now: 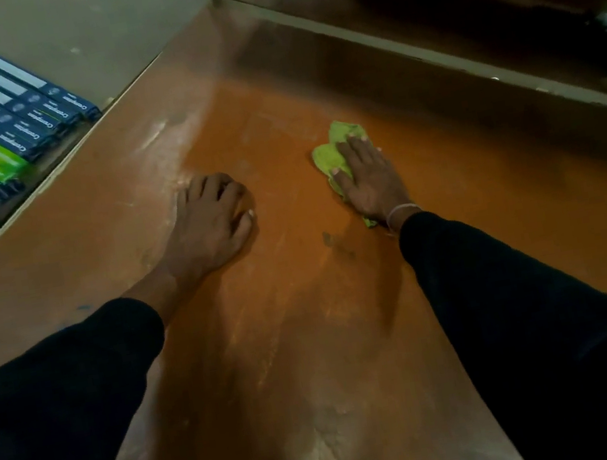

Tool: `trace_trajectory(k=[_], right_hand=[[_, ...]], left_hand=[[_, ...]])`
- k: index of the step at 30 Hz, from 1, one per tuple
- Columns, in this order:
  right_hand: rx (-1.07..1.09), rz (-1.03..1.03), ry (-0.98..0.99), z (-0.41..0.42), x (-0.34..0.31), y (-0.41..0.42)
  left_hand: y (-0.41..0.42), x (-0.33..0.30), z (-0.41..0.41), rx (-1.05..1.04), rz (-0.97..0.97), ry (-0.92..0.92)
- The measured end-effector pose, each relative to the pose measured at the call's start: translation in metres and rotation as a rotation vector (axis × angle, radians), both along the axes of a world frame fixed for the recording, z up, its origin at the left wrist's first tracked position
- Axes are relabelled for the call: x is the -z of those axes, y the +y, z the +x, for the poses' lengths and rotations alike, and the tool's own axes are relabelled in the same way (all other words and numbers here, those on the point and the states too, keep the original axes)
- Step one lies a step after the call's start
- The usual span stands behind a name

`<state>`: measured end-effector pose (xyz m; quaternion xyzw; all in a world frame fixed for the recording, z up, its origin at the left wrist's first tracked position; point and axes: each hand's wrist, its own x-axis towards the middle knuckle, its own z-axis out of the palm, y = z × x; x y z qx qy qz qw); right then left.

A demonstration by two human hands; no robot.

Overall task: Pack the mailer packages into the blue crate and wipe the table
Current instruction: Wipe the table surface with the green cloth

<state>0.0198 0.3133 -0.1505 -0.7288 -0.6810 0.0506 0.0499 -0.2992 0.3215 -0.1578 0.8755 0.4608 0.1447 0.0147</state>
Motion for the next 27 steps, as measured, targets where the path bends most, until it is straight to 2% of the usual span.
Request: trace_trajectory(k=[3,5,6,9,11,12,15,16,17,20,21,22,25,26,27], right_hand=[[0.331,-0.017,-0.004,0.016,0.0,0.027],[0.446,-0.042,0.017,0.013,0.0,0.045],[0.418,-0.04,0.016,0.009,0.0,0.053],[0.052,-0.003,-0.015,-0.002,-0.002,0.073],[-0.073,-0.003,-0.028,0.002,-0.002,0.082],[-0.034,0.001,-0.029,0.005,-0.002,0.084],[0.27,-0.001,-0.021,0.005,0.0,0.086],[0.289,-0.013,-0.015,-0.003,0.0,0.085],[0.228,-0.014,-0.012,-0.013,-0.001,0.081],[-0.143,0.012,-0.016,-0.031,0.001,0.053],[-0.181,0.014,-0.014,-0.027,0.002,0.043],[-0.133,0.028,-0.007,-0.022,0.003,0.037],[0.259,0.014,-0.004,-0.017,0.005,0.02],[0.262,0.011,-0.009,-0.027,0.005,0.014],[0.175,0.023,-0.01,-0.04,0.005,0.006]], left_hand=[[0.001,0.002,0.0,-0.003,0.027,-0.005],[0.003,0.005,-0.001,-0.001,0.035,0.0],[0.003,0.006,-0.001,-0.002,0.039,-0.003],[0.004,0.007,0.0,-0.01,0.054,-0.01],[0.005,0.007,0.001,-0.016,0.066,-0.016],[0.005,0.006,0.002,-0.019,0.066,-0.018],[0.004,0.005,0.002,-0.019,0.055,-0.016],[0.004,0.005,0.001,-0.018,0.049,-0.016],[0.004,0.005,0.001,-0.015,0.045,-0.018],[0.003,0.004,0.0,-0.012,0.04,-0.025],[0.002,0.004,0.0,-0.011,0.035,-0.024],[0.002,0.003,0.0,-0.013,0.028,-0.026],[0.001,0.001,-0.001,-0.009,0.003,-0.026],[0.001,0.001,-0.001,-0.008,-0.001,-0.027],[0.0,0.001,-0.001,-0.006,-0.004,-0.03]])
